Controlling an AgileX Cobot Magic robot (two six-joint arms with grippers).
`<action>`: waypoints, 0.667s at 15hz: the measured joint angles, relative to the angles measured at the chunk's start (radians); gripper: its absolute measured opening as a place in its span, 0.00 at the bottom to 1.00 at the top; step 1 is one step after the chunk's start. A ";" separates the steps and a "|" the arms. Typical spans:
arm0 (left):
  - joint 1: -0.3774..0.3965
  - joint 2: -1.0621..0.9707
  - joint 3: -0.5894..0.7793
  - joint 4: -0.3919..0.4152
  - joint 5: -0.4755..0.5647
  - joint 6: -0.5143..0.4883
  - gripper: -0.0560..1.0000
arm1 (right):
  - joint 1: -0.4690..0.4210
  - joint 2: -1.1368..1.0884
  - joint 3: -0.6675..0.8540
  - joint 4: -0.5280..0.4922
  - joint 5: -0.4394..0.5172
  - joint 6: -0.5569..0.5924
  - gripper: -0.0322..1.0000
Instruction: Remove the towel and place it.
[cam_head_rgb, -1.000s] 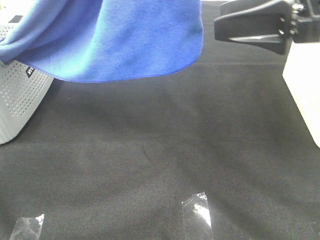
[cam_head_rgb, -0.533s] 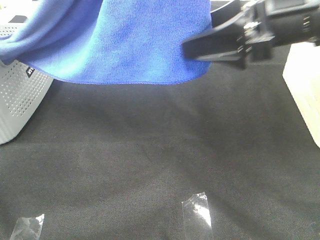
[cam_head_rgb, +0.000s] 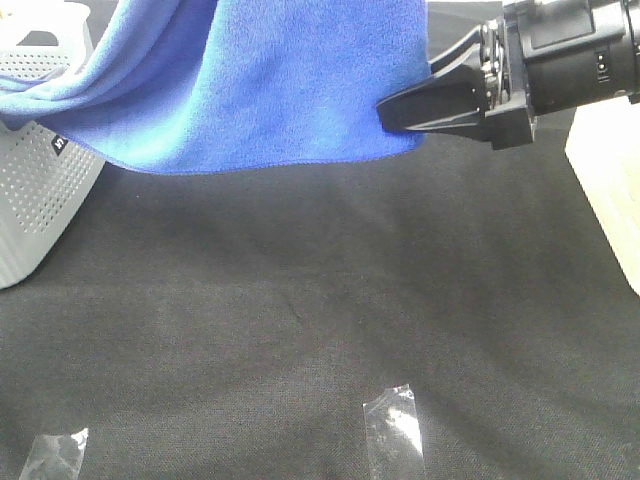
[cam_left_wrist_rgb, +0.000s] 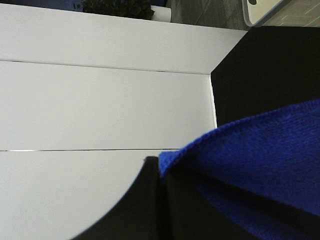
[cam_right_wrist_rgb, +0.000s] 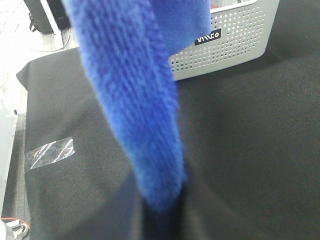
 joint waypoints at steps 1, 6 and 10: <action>0.000 0.000 0.000 0.001 0.001 -0.017 0.05 | 0.000 0.000 0.000 -0.003 0.001 0.010 0.05; 0.028 0.000 0.000 0.006 0.072 -0.152 0.05 | 0.000 0.000 -0.051 -0.065 0.031 0.239 0.03; 0.088 0.017 0.000 0.010 0.097 -0.340 0.05 | 0.000 -0.002 -0.200 -0.305 0.002 0.676 0.04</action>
